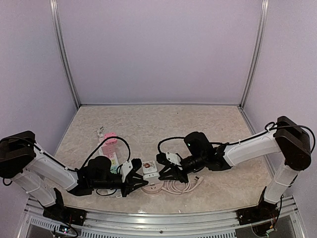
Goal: Insert the plug
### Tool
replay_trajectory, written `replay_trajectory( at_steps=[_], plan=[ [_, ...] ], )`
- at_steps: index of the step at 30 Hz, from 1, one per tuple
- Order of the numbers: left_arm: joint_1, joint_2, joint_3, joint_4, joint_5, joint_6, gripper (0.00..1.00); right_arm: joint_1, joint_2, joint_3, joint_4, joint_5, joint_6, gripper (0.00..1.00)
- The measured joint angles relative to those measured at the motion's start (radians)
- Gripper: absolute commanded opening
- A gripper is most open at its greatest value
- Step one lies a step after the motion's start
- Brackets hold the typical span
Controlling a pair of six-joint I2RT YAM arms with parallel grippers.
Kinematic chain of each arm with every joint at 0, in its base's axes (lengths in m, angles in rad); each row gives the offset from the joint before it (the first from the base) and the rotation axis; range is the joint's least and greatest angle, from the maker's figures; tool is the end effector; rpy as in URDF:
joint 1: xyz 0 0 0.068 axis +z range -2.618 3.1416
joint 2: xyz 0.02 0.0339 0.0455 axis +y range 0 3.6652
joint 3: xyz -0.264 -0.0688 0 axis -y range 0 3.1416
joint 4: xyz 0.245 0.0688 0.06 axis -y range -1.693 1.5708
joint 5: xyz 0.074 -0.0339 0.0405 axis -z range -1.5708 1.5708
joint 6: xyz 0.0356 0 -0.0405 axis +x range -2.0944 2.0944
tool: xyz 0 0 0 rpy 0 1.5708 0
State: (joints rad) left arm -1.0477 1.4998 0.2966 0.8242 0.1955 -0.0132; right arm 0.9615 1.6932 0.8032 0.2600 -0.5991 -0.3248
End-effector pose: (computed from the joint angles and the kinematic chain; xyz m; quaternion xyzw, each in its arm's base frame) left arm 0.1172 -0.2170 0.1295 0.4549 0.6889 -0.3523 0.4409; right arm 0.1762 0.2875 0.1620 -0.6178 0.6013 0.3854 0.3290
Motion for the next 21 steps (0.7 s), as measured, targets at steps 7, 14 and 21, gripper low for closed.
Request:
replay_trajectory(
  at_steps=[7, 14, 21],
  plan=[
    [-0.008, 0.034, 0.007, 0.024, -0.003, -0.004, 0.0, -0.001, 0.0, 0.003, -0.025, 0.011, -0.011, 0.0],
    [-0.02, 0.048, 0.008, 0.038, -0.023, -0.008, 0.0, -0.002, -0.003, 0.003, -0.04, 0.013, -0.022, 0.0],
    [-0.019, 0.048, 0.006, 0.035, -0.019, 0.002, 0.0, -0.003, 0.01, 0.011, -0.039, 0.007, -0.016, 0.0]
  ],
)
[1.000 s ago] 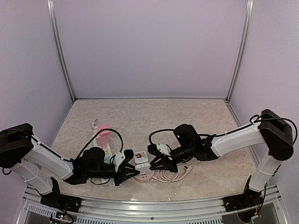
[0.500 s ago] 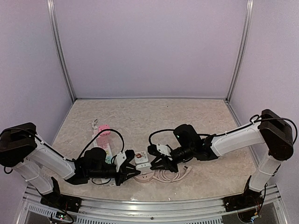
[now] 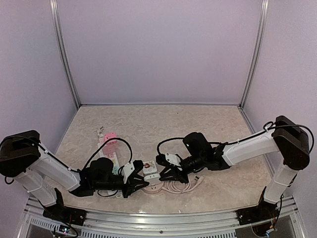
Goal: Insert the plug
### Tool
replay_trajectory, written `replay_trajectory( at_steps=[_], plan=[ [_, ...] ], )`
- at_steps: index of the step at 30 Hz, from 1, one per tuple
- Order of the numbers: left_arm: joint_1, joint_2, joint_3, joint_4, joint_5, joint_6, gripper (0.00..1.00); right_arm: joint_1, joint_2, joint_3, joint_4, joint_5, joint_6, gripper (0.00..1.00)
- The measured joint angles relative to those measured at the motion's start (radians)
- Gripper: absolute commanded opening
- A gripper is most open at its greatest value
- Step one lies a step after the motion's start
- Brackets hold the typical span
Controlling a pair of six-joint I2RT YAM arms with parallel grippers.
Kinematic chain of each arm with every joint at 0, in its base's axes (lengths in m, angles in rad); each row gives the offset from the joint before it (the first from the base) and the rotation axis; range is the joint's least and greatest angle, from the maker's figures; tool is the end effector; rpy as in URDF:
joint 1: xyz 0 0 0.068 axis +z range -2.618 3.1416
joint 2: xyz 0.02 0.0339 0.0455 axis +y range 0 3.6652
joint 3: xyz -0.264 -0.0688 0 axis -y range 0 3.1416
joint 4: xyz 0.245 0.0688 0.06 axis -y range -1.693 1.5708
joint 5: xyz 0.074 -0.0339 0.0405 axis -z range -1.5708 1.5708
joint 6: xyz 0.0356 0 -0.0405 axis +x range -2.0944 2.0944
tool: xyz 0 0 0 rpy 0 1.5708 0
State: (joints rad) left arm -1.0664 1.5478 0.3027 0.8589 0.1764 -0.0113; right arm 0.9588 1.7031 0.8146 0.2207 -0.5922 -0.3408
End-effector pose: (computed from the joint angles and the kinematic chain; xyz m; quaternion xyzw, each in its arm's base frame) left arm 0.1154 -0.2220 0.1234 0.4585 0.6893 -0.3481 0.4398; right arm 0.1774 0.2874 0.1588 -0.6221 0.6082 0.3770 0.3177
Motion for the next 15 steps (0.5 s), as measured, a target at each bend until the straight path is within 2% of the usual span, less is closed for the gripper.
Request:
replay_trajectory(
  at_steps=[10, 15],
  plan=[
    [-0.003, 0.024, 0.001, -0.006, -0.003, 0.002, 0.0, 0.002, 0.034, 0.007, 0.002, -0.002, 0.01, 0.0],
    [-0.034, 0.035, 0.001, 0.008, -0.058, 0.002, 0.0, 0.002, 0.031, 0.007, -0.005, 0.004, 0.011, 0.01]
  ],
)
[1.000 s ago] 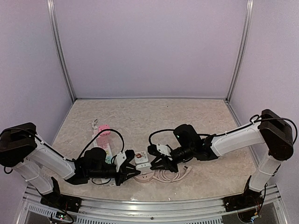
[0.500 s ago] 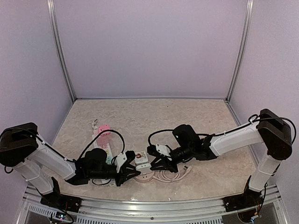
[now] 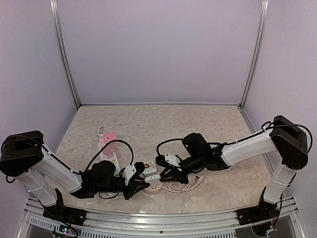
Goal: Insert the plug
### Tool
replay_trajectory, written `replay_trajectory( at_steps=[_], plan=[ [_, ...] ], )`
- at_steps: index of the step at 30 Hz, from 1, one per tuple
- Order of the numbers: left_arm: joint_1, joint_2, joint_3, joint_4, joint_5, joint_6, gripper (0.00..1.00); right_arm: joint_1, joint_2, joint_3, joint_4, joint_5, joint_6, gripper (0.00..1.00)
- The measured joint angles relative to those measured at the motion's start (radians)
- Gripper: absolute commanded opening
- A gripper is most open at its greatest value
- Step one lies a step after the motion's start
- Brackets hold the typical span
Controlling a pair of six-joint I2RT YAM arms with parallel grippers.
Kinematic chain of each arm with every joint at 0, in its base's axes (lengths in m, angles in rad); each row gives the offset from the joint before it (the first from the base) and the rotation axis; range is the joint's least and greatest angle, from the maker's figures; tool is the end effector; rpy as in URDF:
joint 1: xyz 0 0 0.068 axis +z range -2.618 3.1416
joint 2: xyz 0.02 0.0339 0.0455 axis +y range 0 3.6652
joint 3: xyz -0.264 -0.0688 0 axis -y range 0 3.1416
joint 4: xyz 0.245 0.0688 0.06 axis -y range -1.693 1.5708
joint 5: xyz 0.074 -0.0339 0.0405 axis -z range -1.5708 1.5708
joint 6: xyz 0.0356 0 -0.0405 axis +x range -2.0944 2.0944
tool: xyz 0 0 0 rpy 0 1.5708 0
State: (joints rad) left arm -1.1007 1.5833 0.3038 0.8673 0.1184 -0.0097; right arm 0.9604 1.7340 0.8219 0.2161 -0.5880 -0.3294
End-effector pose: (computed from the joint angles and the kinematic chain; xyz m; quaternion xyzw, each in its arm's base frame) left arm 0.1101 -0.2260 0.1162 0.4611 0.6973 -0.3301 0.4383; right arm 0.1786 0.2898 0.1505 -0.6193 0.6191 0.3753 0.3039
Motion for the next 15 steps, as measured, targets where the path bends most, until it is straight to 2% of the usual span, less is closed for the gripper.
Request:
replay_trajectory(
  at_steps=[2, 3, 5, 6, 11, 15],
  plan=[
    [-0.014, 0.003, 0.0, 0.007, -0.029, 0.0, 0.02, 0.0, -0.003, 0.0, -0.006, 0.005, -0.002, 0.16],
    [-0.021, 0.003, 0.0, 0.008, -0.041, 0.0, 0.18, 0.0, -0.005, 0.0, -0.01, 0.008, -0.003, 0.26],
    [-0.037, 0.003, -0.001, 0.009, -0.072, -0.001, 0.51, 0.003, -0.008, 0.0, -0.014, 0.018, 0.001, 0.36],
    [-0.051, 0.004, 0.0, 0.006, -0.082, 0.008, 0.59, 0.011, -0.008, 0.0, -0.015, 0.037, 0.0, 0.4],
    [-0.088, -0.016, -0.002, -0.077, -0.113, 0.041, 0.69, 0.037, -0.023, -0.003, -0.06, 0.09, 0.006, 0.53],
    [-0.09, -0.082, 0.0, -0.175, -0.132, 0.084, 0.77, 0.039, -0.077, -0.005, -0.107, 0.147, 0.005, 0.56]
  ],
)
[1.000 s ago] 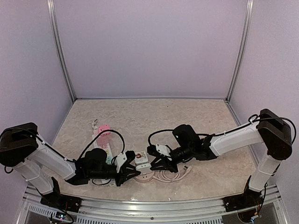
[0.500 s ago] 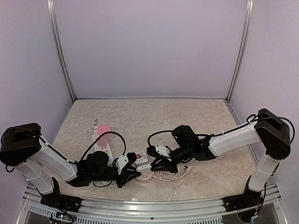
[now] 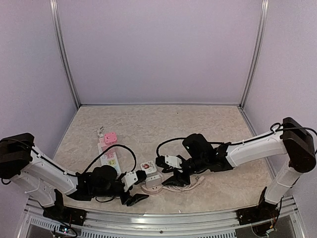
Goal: Insert the plug
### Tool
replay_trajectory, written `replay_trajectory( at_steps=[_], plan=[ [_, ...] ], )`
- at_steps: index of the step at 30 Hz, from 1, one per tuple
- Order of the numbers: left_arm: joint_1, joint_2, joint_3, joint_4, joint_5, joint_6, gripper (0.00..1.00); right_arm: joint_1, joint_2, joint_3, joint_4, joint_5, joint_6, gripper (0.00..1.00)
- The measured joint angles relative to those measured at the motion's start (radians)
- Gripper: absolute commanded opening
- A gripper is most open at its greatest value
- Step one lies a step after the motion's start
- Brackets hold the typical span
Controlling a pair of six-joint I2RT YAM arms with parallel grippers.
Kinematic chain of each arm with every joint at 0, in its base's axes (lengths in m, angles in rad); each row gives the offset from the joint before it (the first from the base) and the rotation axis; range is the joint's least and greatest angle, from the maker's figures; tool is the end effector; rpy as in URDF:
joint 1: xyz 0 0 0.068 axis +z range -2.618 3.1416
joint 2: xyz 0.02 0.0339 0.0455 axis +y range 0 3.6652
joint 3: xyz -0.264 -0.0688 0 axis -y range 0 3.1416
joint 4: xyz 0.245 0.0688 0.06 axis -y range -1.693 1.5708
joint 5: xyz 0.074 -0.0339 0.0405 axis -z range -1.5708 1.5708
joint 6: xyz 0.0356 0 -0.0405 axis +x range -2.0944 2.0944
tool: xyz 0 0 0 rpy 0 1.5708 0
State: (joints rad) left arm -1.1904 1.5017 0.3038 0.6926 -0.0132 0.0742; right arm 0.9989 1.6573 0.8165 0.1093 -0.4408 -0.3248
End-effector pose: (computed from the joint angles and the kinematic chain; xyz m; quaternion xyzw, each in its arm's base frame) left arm 0.0906 -0.2253 0.1175 0.5064 0.6968 -0.2641 0.4338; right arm 0.1658 0.2857 0.1630 -0.6179 0.6482 0.3199 0.3092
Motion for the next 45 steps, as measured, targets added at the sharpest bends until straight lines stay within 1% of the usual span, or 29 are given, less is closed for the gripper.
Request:
replay_trajectory(
  at_steps=[3, 4, 5, 6, 9, 11, 13, 15, 18, 20, 21, 22, 25, 26, 27, 28, 31, 34, 37, 41, 45],
  plan=[
    [0.001, -0.072, 0.021, -0.135, -0.002, 0.049, 0.87, 0.0, -0.044, 0.002, -0.034, 0.056, 0.007, 0.61],
    [0.008, -0.099, 0.034, -0.19, 0.003, 0.065, 0.93, 0.0, -0.059, 0.003, -0.048, 0.078, 0.014, 0.66],
    [0.019, -0.142, 0.055, -0.267, 0.024, 0.086, 0.95, -0.003, -0.072, 0.007, -0.063, 0.098, 0.026, 0.7],
    [0.033, -0.184, 0.071, -0.329, 0.041, 0.107, 0.97, -0.005, -0.083, 0.015, -0.08, 0.117, 0.043, 0.85],
    [0.103, -0.33, 0.145, -0.51, 0.111, 0.187, 0.99, -0.023, -0.093, 0.082, -0.138, 0.179, 0.111, 0.94],
    [0.177, -0.43, 0.225, -0.623, 0.159, 0.254, 0.99, -0.045, -0.093, 0.147, -0.167, 0.238, 0.161, 0.96],
    [0.254, -0.477, 0.317, -0.698, 0.174, 0.303, 0.99, -0.073, -0.09, 0.216, -0.19, 0.294, 0.214, 0.96],
    [0.341, -0.492, 0.414, -0.758, 0.169, 0.333, 0.99, -0.121, -0.061, 0.331, -0.24, 0.357, 0.288, 0.96],
    [0.475, -0.491, 0.527, -0.867, 0.103, 0.391, 0.99, -0.211, 0.027, 0.519, -0.297, 0.42, 0.388, 0.96],
    [0.559, -0.479, 0.586, -0.962, 0.032, 0.425, 0.99, -0.276, 0.067, 0.583, -0.317, 0.457, 0.451, 0.96],
    [0.574, -0.469, 0.614, -1.011, -0.001, 0.441, 0.99, -0.31, 0.072, 0.587, -0.331, 0.476, 0.484, 0.96],
    [0.656, -0.456, 0.645, -1.067, -0.034, 0.452, 0.99, -0.346, 0.073, 0.585, -0.353, 0.486, 0.513, 0.96],
    [0.853, -0.42, 0.754, -1.259, -0.127, 0.463, 0.99, -0.46, 0.064, 0.544, -0.383, 0.505, 0.591, 0.95],
    [0.927, -0.415, 0.787, -1.325, -0.144, 0.464, 0.99, -0.506, 0.054, 0.511, -0.383, 0.504, 0.616, 0.95],
    [0.97, -0.415, 0.803, -1.36, -0.159, 0.464, 0.99, -0.56, 0.034, 0.463, -0.391, 0.507, 0.639, 0.95],
    [1.039, -0.42, 0.82, -1.407, -0.165, 0.465, 0.99, -0.598, 0.018, 0.427, -0.402, 0.51, 0.655, 0.95],
    [1.191, -0.464, 0.805, -1.496, -0.171, 0.473, 0.99, -0.719, -0.062, 0.286, -0.414, 0.543, 0.686, 0.95],
    [1.304, -0.552, 0.715, -1.524, -0.152, 0.484, 0.99, -0.754, -0.156, 0.172, -0.42, 0.576, 0.695, 0.96],
    [1.397, -0.658, 0.563, -1.485, -0.102, 0.494, 0.99, -0.752, -0.257, 0.071, -0.408, 0.577, 0.708, 0.96],
    [1.504, -0.755, 0.36, -1.376, -0.015, 0.48, 0.99, -0.75, -0.33, -0.01, -0.386, 0.586, 0.747, 0.96],
    [1.589, -0.803, 0.274, -1.269, 0.078, 0.424, 0.99, -0.75, -0.415, -0.112, -0.332, 0.597, 0.772, 0.94]
  ],
)
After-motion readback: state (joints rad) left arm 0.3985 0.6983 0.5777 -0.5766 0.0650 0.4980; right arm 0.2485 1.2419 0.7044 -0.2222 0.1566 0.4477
